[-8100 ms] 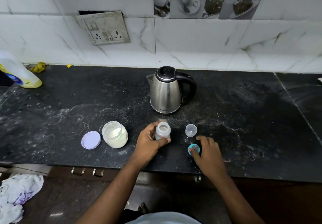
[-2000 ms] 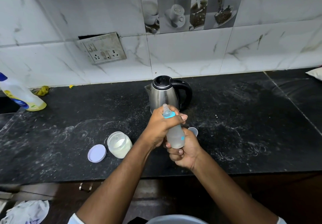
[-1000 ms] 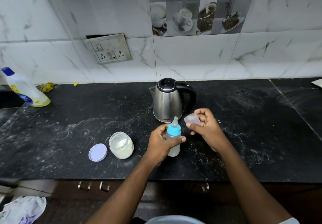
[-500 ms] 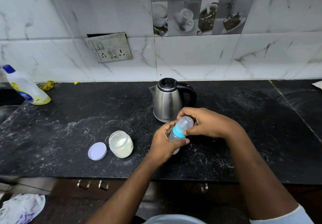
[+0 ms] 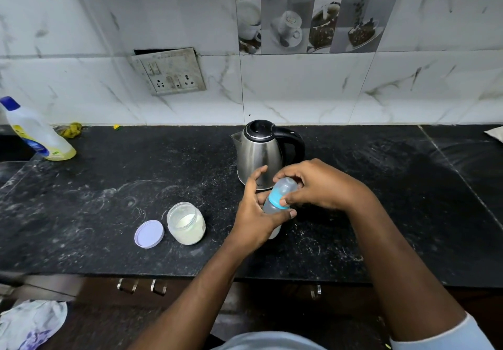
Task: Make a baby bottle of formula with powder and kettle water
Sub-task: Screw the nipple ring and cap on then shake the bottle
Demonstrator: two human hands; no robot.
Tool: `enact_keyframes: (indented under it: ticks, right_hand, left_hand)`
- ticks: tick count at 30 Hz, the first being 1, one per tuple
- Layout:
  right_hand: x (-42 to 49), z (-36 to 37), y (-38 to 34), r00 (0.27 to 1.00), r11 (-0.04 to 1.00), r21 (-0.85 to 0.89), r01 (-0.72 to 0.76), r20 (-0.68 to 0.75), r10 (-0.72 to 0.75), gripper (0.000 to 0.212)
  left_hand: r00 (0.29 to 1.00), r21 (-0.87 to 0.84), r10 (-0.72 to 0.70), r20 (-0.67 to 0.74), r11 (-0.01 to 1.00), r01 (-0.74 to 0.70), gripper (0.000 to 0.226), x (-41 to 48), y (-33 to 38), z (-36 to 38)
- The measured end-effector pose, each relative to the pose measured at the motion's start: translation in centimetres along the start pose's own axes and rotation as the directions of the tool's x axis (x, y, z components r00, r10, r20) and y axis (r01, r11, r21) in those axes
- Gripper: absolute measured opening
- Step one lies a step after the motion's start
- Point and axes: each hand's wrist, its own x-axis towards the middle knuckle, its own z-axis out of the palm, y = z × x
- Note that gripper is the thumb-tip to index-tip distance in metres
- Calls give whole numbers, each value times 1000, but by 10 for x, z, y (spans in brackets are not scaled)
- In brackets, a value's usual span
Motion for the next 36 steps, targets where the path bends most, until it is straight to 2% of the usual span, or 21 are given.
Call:
enact_keyframes:
  ticks: [3, 7, 13, 16, 17, 18, 19, 21, 23, 25, 28, 31, 36]
  right_hand:
    - [-1, -1, 0, 999, 998, 53, -34, 10, 33, 32]
    - [0, -3, -4, 998, 998, 6, -62, 19, 62, 20]
    - [5, 2, -16, 992, 986, -113, -124, 11, 126, 27]
    - [8, 21, -10, 988, 977, -160, -141, -90, 128, 36]
    - [7, 28, -7, 986, 990, -69, -121, -126, 112, 36]
    - [5, 34, -3, 984, 989, 114, -90, -141, 106, 36]
    - [3, 38, 0, 984, 941, 333, -62, -138, 114, 37]
    - [-2, 44, 6, 983, 745, 664, -54, -96, 157, 40]
    - [-7, 51, 11, 991, 559, 828, -45, -35, 133, 44]
    - [-13, 59, 15, 999, 483, 876, -15, -9, 47, 56]
    - [-19, 66, 13, 1000, 500, 866, -1, -11, 22, 77]
    - [-20, 75, 3, 999, 513, 858, 22, -38, 20, 84]
    - [-22, 86, -11, 993, 523, 851, 47, -97, 68, 87]
  left_hand:
    - [1000, 4, 16, 26, 1000, -16, 111, -2, 4, 2]
    - [998, -1, 35, 46, 999, -35, 113, -3, 9, 7]
    - [999, -12, 18, 40, 1000, -18, 115, -5, 4, 8]
    - [999, -56, -29, 33, 998, 31, 110, -4, 2, 2]
    - [998, -74, -51, 23, 996, 53, 106, -3, 2, -1]
    - [997, -100, -71, 18, 992, 73, 101, -1, 3, -5]
    - [996, -125, -91, 17, 988, 92, 95, 1, 6, -10]
    - [992, -179, -122, 38, 976, 127, 84, 3, 12, -15]
    - [987, -279, -151, 59, 946, 162, 77, 4, 15, -19]
    - [980, -404, -183, 73, 893, 197, 72, 4, 16, -20]
    - [971, -515, -210, 113, 823, 238, 72, 2, 13, -21]
    - [964, -554, -229, 136, 789, 265, 71, -1, 13, -17]
    - [936, -549, -257, 241, 759, 350, 103, -1, 15, -9]
